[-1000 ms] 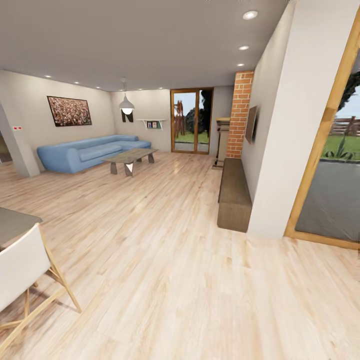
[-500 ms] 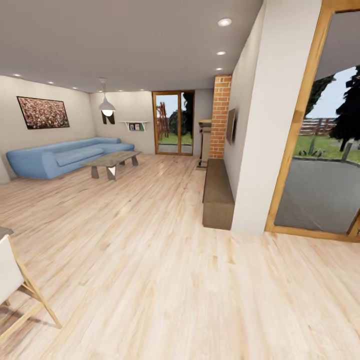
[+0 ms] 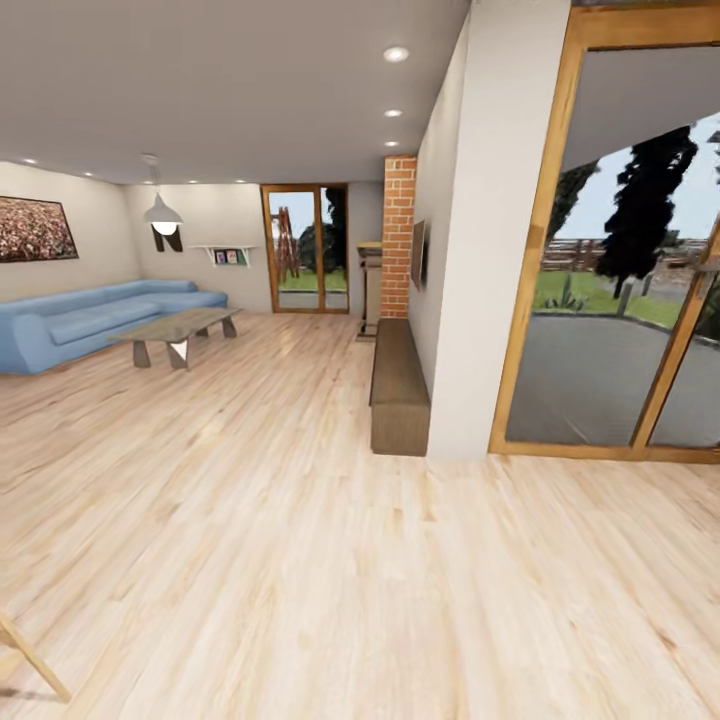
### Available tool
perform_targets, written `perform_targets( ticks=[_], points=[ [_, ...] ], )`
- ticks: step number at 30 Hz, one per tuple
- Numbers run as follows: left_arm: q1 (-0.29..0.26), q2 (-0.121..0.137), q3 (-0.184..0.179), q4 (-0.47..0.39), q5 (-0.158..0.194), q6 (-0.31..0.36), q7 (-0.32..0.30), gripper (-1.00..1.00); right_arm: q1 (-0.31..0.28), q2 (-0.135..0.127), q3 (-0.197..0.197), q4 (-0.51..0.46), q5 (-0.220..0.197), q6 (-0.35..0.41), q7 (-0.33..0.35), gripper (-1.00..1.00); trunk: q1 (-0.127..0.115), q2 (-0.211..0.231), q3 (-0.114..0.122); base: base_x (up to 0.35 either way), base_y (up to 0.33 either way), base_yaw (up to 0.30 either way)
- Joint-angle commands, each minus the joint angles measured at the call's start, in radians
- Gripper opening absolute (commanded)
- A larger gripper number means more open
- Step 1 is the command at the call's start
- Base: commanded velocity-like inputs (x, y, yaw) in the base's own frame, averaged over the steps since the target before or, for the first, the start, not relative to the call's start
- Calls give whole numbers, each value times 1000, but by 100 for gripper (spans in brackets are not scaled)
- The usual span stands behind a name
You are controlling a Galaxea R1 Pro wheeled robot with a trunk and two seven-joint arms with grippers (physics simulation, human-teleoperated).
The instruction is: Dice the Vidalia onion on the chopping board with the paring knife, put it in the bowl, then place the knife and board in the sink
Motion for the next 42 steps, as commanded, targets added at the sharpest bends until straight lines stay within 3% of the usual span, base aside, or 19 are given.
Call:
perform_targets(
  ticks=[1,42],
  points=[
    [0,0,1,-1,1,-2,0,100,-1,0,0,1,-1,-3,1,100,0,-1,0,0,0,-266],
    [0,0,1,1,1,-2,0,100,-1,0,0,2,1,-3,1,100,0,-1,17,0,0,-267]
  ],
)
